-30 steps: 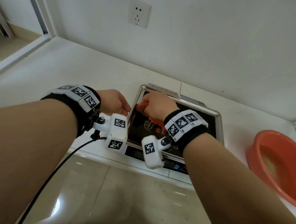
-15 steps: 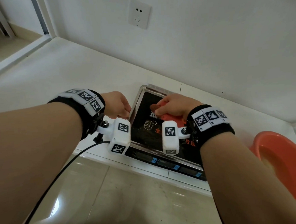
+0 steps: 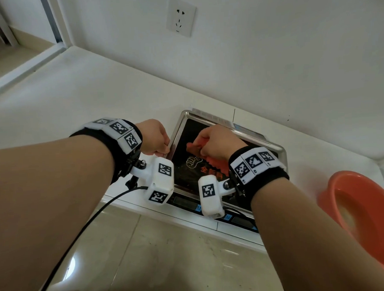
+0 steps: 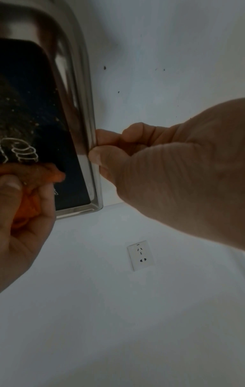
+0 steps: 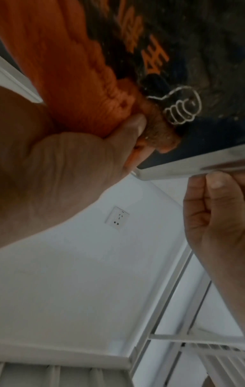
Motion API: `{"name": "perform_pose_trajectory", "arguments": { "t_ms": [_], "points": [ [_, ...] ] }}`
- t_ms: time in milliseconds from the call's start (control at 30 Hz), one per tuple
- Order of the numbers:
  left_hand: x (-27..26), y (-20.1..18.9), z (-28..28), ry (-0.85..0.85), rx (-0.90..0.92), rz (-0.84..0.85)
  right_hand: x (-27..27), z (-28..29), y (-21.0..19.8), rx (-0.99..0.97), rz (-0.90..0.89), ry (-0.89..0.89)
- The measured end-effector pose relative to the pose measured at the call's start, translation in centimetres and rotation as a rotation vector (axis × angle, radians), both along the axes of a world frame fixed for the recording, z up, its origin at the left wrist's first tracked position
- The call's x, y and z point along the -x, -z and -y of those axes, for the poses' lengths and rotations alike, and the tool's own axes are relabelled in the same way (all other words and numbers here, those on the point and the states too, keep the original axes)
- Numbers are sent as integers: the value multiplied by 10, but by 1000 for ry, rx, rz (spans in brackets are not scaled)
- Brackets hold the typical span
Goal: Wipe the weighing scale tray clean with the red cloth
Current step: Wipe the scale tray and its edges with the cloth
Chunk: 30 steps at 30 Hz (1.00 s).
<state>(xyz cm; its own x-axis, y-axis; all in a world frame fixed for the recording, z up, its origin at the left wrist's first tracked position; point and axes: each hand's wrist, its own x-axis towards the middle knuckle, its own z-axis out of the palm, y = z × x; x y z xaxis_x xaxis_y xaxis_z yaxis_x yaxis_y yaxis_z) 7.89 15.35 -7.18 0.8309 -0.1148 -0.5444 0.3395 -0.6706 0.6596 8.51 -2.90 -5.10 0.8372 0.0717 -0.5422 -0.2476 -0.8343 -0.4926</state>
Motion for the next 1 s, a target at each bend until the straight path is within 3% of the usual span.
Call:
{"name": "perform_pose_trajectory", "arguments": {
  "t_ms": [133,467,700,900,1000],
  "points": [
    [0,0,1,19,-33,23,4,4,-15,26,-54,-78],
    [-2,2,0,61,-62,45,-3,11,-2,21,45,118],
    [-2,4,-1,71,-60,38,5,5,-10,5,-84,-45],
    [-2,4,-1,42,-41,36,-10,11,-7,-88,83,236],
    [-3,6,-1,44,-38,41,-7,3,1,1,128,211]
  ]
}}
